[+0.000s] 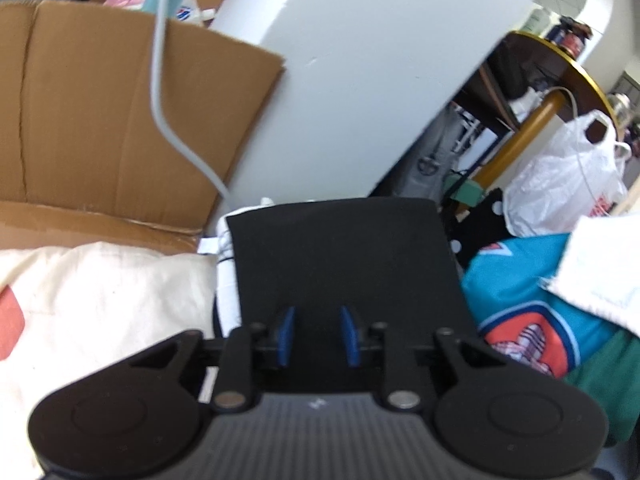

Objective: Fold clothes
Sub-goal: 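Press the black shorts flat with both grippers on the stack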

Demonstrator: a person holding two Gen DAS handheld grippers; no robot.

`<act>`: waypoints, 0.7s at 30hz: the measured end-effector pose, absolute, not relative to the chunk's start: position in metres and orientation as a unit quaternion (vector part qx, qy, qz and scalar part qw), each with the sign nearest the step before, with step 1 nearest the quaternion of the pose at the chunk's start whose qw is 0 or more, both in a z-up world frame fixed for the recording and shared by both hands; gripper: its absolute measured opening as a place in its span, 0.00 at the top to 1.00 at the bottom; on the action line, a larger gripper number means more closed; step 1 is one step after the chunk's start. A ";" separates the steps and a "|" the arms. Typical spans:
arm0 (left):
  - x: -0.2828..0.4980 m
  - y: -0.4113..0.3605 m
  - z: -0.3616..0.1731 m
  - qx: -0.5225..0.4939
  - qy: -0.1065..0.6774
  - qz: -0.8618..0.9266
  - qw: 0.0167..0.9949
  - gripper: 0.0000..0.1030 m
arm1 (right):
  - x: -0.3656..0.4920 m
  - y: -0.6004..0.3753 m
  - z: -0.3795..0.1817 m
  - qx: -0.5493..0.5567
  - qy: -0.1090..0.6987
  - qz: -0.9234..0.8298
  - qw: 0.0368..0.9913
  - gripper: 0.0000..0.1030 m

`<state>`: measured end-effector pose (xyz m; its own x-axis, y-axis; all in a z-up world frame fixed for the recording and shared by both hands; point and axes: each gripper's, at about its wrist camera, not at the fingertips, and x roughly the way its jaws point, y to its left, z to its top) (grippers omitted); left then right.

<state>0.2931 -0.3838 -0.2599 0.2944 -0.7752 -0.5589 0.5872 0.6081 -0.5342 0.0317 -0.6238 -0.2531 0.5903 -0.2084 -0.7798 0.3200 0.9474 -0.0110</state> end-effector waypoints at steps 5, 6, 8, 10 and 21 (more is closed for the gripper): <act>0.276 -0.389 -0.257 -0.080 0.411 -0.448 0.790 0.65 | 0.029 -0.612 -0.251 0.066 0.428 -0.130 0.892 0.51; 0.274 -0.390 -0.258 -0.075 0.413 -0.449 0.789 0.65 | 0.030 -0.610 -0.253 0.065 0.431 -0.126 0.891 0.51; 0.269 -0.390 -0.260 -0.066 0.415 -0.451 0.787 0.65 | 0.028 -0.606 -0.256 0.063 0.438 -0.124 0.888 0.51; 0.265 -0.390 -0.262 -0.056 0.419 -0.452 0.785 0.64 | 0.027 -0.602 -0.259 0.062 0.445 -0.121 0.885 0.51; 0.261 -0.379 -0.270 -0.015 0.454 -0.415 0.788 0.63 | 0.020 -0.603 -0.258 0.059 0.458 -0.123 0.879 0.51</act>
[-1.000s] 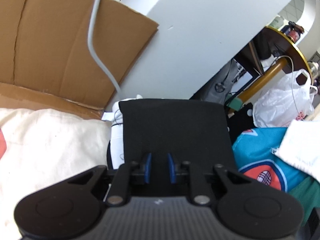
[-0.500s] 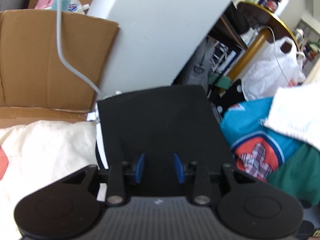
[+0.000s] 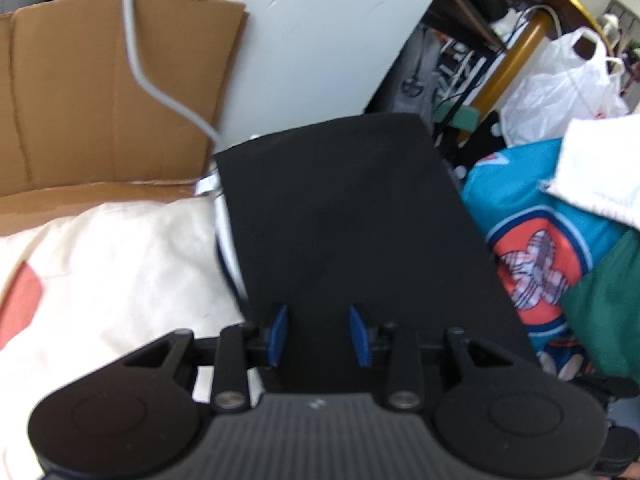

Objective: Fold clothes
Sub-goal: 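Press the black shorts flat with both grippers on the stack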

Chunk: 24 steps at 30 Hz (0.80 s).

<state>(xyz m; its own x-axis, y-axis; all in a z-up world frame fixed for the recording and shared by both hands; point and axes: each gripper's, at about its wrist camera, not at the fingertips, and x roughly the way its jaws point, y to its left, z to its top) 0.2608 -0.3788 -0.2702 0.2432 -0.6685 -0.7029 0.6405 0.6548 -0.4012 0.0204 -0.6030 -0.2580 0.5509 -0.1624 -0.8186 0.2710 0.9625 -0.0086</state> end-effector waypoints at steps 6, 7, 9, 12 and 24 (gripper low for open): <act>0.261 -0.366 -0.260 -0.017 0.450 -0.405 0.796 0.63 | 0.020 -0.603 -0.243 0.070 0.435 -0.124 0.889 0.51; 0.262 -0.365 -0.257 -0.018 0.447 -0.404 0.798 0.63 | 0.020 -0.602 -0.241 0.072 0.431 -0.124 0.891 0.51; 0.262 -0.365 -0.254 -0.021 0.442 -0.404 0.801 0.63 | 0.020 -0.603 -0.237 0.076 0.425 -0.124 0.894 0.51; 0.264 -0.366 -0.249 -0.024 0.432 -0.406 0.805 0.63 | 0.020 -0.606 -0.233 0.082 0.418 -0.125 0.896 0.51; 0.270 -0.380 -0.262 -0.039 0.420 -0.422 0.803 0.65 | 0.029 -0.617 -0.235 0.101 0.416 -0.131 0.894 0.51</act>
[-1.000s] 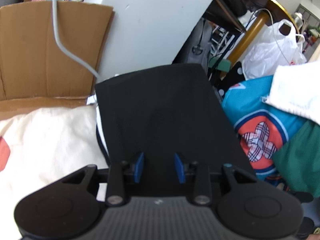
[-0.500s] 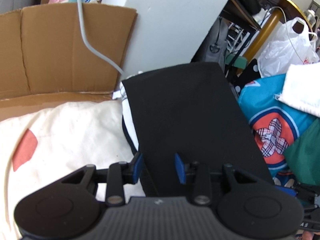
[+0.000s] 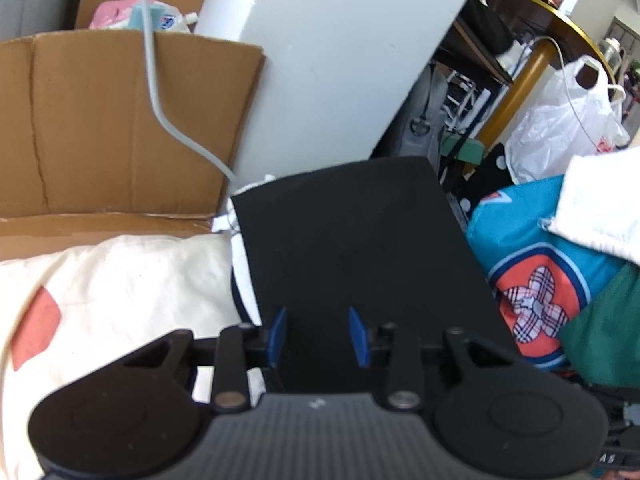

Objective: Fold clothes
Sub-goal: 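Press the black shorts flat with both grippers on the stack, then open both grippers and release the black shorts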

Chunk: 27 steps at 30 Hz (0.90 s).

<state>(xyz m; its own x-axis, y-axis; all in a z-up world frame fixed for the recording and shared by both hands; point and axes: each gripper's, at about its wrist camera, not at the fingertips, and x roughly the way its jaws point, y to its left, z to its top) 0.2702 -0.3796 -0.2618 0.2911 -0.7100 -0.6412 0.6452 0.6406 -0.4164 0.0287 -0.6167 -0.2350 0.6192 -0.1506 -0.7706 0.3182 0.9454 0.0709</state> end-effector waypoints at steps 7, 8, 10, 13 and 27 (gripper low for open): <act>0.279 -0.386 -0.285 -0.062 0.454 -0.399 0.794 0.49 | 0.036 -0.618 -0.241 0.102 0.424 -0.136 0.889 0.51; 0.281 -0.386 -0.286 -0.066 0.457 -0.396 0.794 0.49 | 0.036 -0.618 -0.242 0.102 0.425 -0.137 0.889 0.51; 0.283 -0.386 -0.288 -0.071 0.459 -0.395 0.793 0.47 | 0.036 -0.619 -0.242 0.102 0.426 -0.137 0.888 0.51; 0.283 -0.384 -0.288 -0.076 0.461 -0.393 0.792 0.47 | 0.036 -0.618 -0.242 0.103 0.427 -0.140 0.888 0.51; 0.283 -0.347 -0.250 -0.081 0.464 -0.359 0.806 0.35 | 0.035 -0.601 -0.220 0.102 0.410 -0.161 0.892 0.35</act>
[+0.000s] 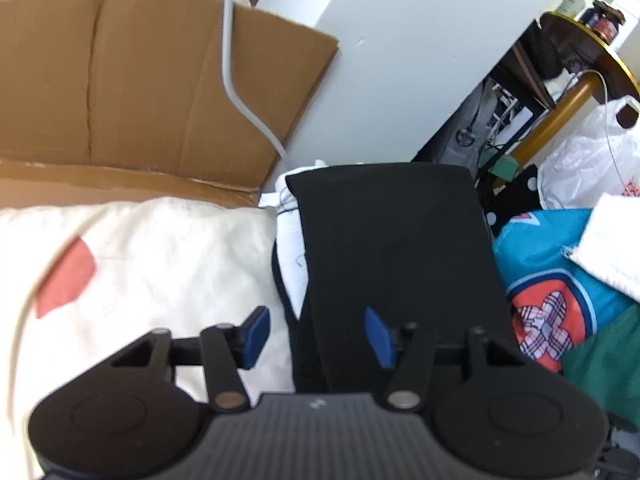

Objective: Fold clothes
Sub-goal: 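Open both grippers and release the black shorts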

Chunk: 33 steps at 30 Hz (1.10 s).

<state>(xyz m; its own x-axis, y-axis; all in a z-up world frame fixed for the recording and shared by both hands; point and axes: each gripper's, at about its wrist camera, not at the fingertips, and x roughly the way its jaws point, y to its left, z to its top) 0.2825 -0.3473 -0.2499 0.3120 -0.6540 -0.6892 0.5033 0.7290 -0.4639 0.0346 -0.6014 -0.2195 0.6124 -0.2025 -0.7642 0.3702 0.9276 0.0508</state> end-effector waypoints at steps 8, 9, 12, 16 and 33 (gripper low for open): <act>0.271 -0.317 -0.220 -0.075 0.441 -0.327 0.832 0.06 | 0.039 -0.591 -0.201 0.119 0.398 -0.184 0.891 0.09; 0.269 -0.313 -0.217 -0.074 0.440 -0.325 0.834 0.03 | 0.038 -0.590 -0.198 0.123 0.397 -0.187 0.890 0.07; 0.266 -0.303 -0.212 -0.071 0.442 -0.327 0.832 0.01 | 0.038 -0.586 -0.193 0.130 0.399 -0.194 0.887 0.00; 0.256 -0.291 -0.201 -0.043 0.442 -0.323 0.836 0.00 | 0.037 -0.578 -0.187 0.121 0.413 -0.208 0.878 0.00; 0.201 -0.269 -0.141 0.063 0.419 -0.291 0.858 0.00 | 0.040 -0.527 -0.125 0.060 0.413 -0.222 0.881 0.00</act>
